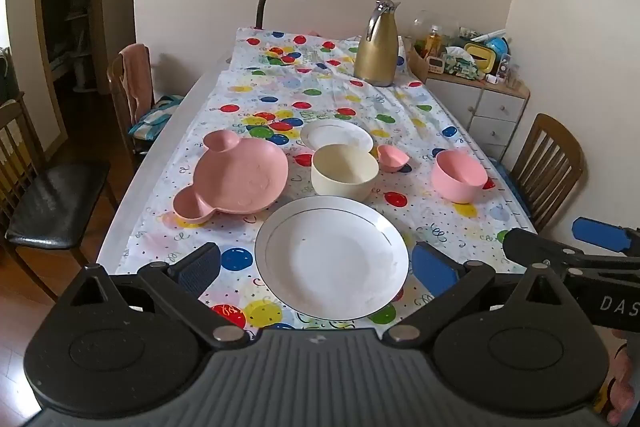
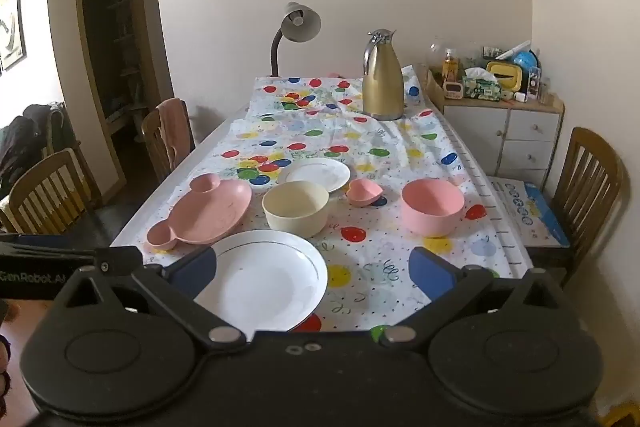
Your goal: Organize plates and bowls
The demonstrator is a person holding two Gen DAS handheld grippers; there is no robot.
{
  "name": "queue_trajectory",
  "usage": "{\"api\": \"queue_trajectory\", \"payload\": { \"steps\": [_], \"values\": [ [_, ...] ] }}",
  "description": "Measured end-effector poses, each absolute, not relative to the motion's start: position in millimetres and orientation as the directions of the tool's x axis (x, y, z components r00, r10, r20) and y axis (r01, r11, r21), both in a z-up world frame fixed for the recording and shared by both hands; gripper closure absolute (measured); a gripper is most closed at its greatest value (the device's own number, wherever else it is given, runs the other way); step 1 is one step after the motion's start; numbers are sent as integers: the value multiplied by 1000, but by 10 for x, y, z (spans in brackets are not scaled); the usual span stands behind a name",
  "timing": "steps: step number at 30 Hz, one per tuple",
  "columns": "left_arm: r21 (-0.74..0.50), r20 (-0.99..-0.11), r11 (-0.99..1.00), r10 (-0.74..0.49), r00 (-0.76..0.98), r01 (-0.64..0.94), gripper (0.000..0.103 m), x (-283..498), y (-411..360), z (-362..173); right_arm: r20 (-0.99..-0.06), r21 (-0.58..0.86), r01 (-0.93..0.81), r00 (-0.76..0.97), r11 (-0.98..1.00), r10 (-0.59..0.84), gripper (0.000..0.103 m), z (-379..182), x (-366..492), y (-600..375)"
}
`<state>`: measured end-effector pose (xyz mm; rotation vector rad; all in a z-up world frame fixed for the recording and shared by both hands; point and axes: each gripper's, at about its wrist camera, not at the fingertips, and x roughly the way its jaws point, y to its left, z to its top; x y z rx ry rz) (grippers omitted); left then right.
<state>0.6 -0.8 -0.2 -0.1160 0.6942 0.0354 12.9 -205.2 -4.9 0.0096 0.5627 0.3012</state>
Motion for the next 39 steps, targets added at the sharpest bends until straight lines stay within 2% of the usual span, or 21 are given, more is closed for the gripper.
{"api": "queue_trajectory", "payload": {
  "steps": [11,39],
  "values": [
    [-100,-623,993,-9,782,-67,1,-63,-3,110,-530,100,-265,802,959,277,0,-59,90,-2068],
    [-99,-576,994,-11,818,-56,1,-156,-27,145,-471,68,-278,838,958,277,1,78,0,-2001]
  ]
}}
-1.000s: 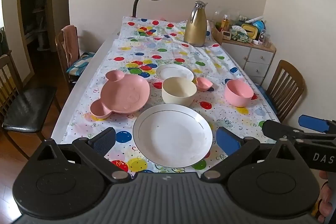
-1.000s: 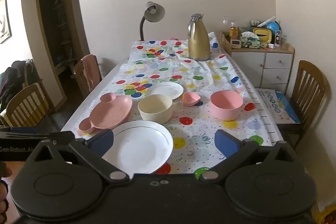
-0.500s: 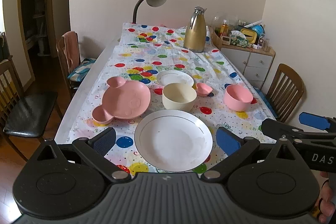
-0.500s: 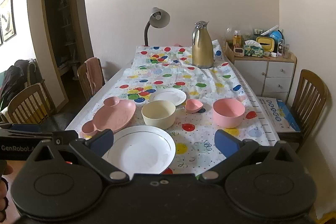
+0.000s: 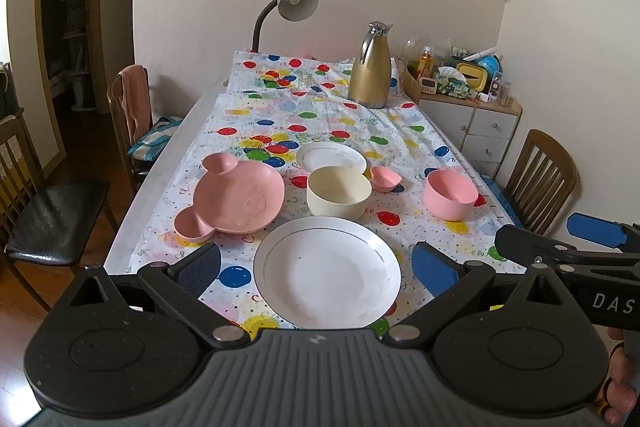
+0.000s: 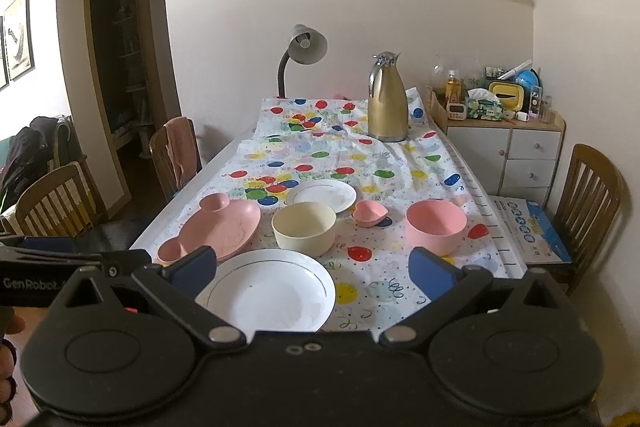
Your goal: Organize plates and bowls
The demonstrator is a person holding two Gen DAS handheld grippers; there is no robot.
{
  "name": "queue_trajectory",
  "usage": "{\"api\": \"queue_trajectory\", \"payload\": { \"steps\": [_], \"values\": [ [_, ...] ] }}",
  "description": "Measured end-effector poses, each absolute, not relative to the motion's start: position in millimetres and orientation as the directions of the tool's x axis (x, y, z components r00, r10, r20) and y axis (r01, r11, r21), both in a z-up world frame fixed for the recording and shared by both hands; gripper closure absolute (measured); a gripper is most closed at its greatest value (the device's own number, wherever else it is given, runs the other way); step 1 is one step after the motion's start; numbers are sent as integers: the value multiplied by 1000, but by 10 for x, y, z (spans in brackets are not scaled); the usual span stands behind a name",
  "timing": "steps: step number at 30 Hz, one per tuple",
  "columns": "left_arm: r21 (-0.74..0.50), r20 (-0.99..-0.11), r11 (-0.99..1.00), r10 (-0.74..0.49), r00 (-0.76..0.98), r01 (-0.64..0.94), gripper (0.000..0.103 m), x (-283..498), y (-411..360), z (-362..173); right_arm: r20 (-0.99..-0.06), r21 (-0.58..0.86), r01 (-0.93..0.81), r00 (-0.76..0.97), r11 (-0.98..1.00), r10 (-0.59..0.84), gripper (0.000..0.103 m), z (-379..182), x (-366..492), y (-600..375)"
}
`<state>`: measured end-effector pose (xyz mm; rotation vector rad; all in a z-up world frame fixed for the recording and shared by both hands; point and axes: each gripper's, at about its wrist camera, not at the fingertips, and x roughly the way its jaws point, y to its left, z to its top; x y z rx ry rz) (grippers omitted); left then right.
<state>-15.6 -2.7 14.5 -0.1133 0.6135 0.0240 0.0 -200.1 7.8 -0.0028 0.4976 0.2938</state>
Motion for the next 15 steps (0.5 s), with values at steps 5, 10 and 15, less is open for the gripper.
{"api": "queue_trajectory", "payload": {
  "steps": [5,10,15],
  "values": [
    [-98,-575,994,-12,818,-54,1,-154,-29,144,-468,67,-277,840,959,275,1,74,-1,-2004],
    [-94,-572,994,-12,820,-51,1,-150,-54,158,-465,72,-278,840,958,278,1,77,2,-2032],
    [-97,-565,994,-10,825,-54,1,-146,-58,179,-464,72,-280,840,957,281,1,79,5,-2043]
  ]
}}
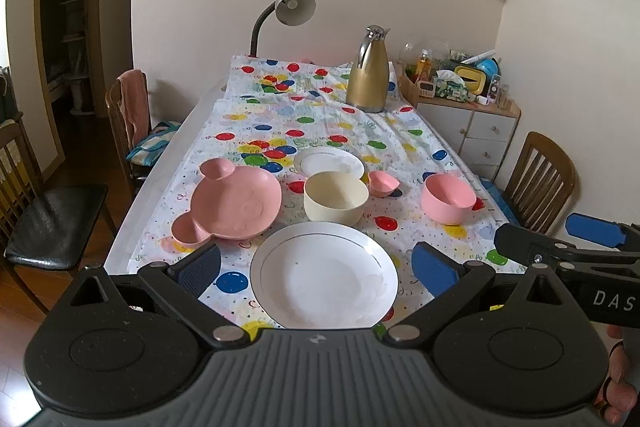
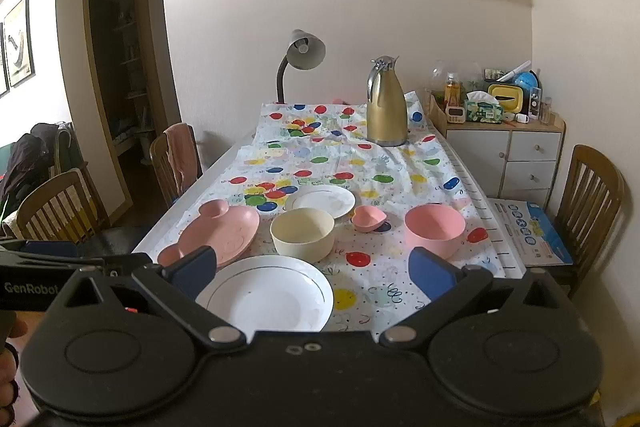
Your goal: Organize plates and bowls
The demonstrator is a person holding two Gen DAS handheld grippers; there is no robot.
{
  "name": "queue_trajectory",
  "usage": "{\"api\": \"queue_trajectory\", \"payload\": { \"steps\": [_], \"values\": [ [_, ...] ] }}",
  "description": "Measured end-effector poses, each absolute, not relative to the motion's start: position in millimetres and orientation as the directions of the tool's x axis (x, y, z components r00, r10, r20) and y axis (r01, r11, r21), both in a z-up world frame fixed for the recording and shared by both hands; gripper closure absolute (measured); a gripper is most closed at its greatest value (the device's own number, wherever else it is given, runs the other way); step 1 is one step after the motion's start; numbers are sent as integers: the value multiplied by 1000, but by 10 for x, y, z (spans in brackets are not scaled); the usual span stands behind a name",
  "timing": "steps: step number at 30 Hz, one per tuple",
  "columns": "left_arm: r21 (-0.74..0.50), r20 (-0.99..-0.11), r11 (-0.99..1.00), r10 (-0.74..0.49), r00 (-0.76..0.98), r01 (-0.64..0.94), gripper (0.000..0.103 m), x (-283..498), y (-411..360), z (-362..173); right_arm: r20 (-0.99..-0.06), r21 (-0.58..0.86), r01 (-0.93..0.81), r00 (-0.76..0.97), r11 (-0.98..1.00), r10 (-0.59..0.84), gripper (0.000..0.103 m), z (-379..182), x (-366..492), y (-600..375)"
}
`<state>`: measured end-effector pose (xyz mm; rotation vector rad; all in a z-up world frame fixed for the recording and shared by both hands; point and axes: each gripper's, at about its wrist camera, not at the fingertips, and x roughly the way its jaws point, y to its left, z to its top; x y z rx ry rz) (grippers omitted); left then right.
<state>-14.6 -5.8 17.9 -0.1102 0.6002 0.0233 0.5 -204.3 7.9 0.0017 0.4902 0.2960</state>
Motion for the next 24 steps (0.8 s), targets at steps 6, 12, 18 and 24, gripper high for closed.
{"api": "queue_trajectory", "payload": {
  "steps": [6,12,18,24],
  "values": [
    [-98,-562,994,-10,827,-54,1,-144,-67,185,-455,66,-282,845,957,281,1,115,35,-2025],
    [-103,-559,993,-12,829,-55,1,-129,-65,201,-451,62,-282,848,957,279,1,125,41,-2026],
    [-105,-559,993,-15,829,-53,1,-116,-75,207,-458,63,-281,844,958,278,1,125,58,-2035],
    [-104,-558,993,-13,829,-54,1,-122,-72,201,-458,61,-282,845,958,278,1,118,58,-2047]
  ]
}}
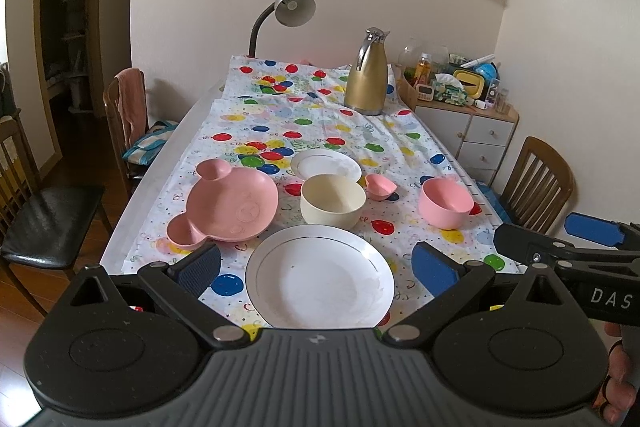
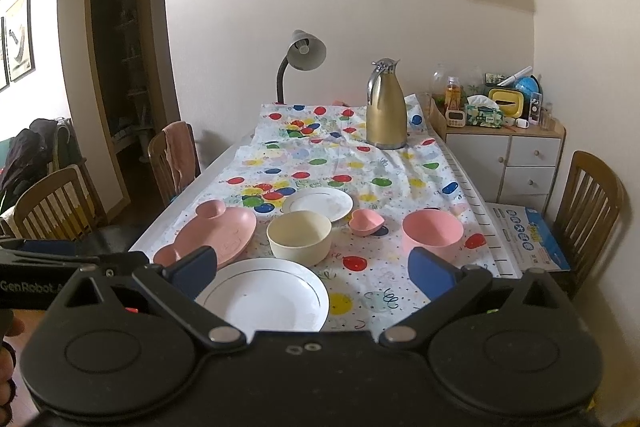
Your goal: Organize plates and bowls
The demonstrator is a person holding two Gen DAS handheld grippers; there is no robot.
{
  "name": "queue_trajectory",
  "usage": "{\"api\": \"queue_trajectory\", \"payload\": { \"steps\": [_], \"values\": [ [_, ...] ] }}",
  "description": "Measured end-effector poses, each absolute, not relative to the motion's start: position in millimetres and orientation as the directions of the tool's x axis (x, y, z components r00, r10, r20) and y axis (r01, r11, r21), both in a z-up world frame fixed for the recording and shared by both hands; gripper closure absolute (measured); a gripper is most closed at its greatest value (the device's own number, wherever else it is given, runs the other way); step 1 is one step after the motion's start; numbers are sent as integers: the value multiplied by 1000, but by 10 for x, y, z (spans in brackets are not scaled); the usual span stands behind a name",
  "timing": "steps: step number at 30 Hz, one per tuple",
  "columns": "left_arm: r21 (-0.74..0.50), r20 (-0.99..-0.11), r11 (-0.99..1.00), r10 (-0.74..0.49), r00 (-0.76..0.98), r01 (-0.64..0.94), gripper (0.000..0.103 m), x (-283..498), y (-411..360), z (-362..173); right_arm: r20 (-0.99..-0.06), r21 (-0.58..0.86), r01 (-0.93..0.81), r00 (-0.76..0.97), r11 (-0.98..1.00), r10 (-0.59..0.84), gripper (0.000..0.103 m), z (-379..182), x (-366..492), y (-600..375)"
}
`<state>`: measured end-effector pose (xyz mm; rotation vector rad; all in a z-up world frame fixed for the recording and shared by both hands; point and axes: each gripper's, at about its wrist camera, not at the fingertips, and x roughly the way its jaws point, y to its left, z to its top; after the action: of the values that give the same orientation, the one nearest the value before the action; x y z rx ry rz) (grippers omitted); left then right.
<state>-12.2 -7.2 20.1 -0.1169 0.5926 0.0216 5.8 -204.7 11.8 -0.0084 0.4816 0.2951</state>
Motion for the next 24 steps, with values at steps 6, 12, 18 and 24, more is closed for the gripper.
{"api": "queue_trajectory", "payload": {
  "steps": [6,12,18,24],
  "values": [
    [-105,-562,993,-12,827,-57,1,-97,-107,201,-458,64,-283,844,957,280,1,113,65,-2057],
    [-108,-568,992,-8,823,-65,1,-21,-116,175,-466,58,-294,837,954,286,1,87,113,-2057],
    [-141,-567,988,-24,823,-69,1,155,-76,134,-485,41,-316,823,948,295,1,48,306,-2069],
    [-211,-642,968,-31,766,-138,1,431,62,-66,-506,50,-333,804,942,311,2,-25,563,-2115]
  ]
}}
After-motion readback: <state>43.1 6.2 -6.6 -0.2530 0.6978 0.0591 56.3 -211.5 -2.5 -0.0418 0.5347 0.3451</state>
